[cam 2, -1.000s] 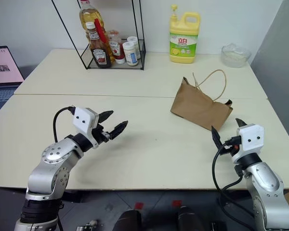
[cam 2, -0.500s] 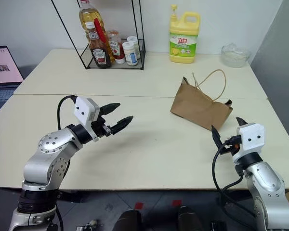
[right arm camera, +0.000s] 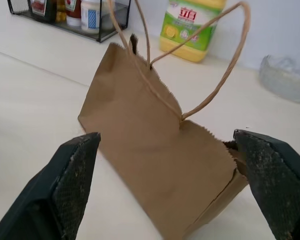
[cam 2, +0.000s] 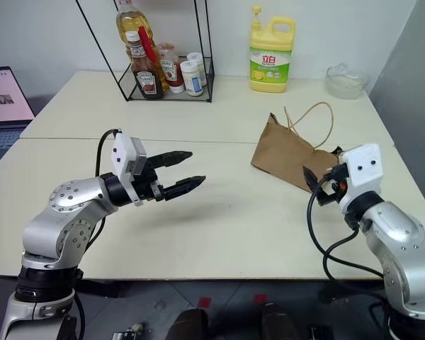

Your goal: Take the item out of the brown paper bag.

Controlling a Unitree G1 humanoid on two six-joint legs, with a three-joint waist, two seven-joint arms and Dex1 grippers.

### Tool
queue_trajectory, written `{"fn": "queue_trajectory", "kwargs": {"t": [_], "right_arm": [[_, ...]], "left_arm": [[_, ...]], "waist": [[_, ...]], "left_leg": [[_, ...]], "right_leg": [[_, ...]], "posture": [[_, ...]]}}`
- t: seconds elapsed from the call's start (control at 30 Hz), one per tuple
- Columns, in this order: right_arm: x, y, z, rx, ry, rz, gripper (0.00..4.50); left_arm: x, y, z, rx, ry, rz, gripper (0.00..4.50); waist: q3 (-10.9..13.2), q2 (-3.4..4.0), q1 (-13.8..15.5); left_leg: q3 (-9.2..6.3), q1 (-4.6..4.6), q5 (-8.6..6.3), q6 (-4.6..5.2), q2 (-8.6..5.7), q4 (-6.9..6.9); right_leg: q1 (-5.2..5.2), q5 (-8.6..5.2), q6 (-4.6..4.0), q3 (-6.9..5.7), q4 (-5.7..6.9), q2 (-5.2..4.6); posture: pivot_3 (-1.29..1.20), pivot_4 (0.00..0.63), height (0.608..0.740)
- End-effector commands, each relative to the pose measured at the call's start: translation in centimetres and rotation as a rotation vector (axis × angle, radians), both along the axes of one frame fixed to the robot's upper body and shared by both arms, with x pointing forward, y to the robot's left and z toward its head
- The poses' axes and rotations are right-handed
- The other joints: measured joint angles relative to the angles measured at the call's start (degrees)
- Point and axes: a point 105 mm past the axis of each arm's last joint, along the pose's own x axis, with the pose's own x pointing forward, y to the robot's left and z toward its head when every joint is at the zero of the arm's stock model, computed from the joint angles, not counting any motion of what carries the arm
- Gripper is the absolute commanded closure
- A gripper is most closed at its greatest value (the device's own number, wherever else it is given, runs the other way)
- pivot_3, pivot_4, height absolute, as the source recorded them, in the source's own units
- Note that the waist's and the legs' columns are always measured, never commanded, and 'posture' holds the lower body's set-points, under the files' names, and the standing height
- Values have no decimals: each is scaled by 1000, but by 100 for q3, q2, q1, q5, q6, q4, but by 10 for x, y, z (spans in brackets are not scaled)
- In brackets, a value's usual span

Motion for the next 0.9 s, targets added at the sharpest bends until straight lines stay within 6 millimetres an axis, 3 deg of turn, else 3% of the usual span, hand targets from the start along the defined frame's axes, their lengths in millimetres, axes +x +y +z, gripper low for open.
{"fn": "queue_trajectory", "kwargs": {"t": [0.03, 0.37, 0.73, 0.83, 0.9], "right_arm": [[8, -2, 13, 25, 1, 2, 0], [49, 4, 28, 77, 38, 17, 0], [65, 6, 65, 143, -25, 42, 0], [65, 4, 71, 167, -20, 37, 640], [65, 4, 75, 205, -9, 37, 1298]], "left_arm": [[-4, -6, 14, 13, -58, -37, 814], [-1, -10, 15, 20, -70, -51, 814], [0, -7, 17, 27, -81, -43, 814], [0, -7, 18, 29, -82, -44, 772], [0, -6, 19, 31, -83, -46, 772]], "waist": [[0, 0, -2], [1, 2, -10], [2, 3, -2], [2, 3, -1], [2, 4, -1]], "left_leg": [[0, -2, 0, 1, 0, 0], [-1, -32, -5, 9, 0, 5], [-11, -73, -5, 9, 0, 11], [-13, -74, -5, 9, 0, 10], [-14, -75, -5, 9, 0, 11]], "right_leg": [[0, 1, 1, -1, -3, 0], [-23, 3, 3, -5, -12, -3], [-54, 6, 4, -23, -11, -7], [-54, 6, 4, -26, -10, -7], [-54, 7, 3, -27, -10, -8]], "posture": [[0, 150, 740], [0, 150, 740], [0, 150, 740], [0, 150, 740], [0, 150, 740]]}}
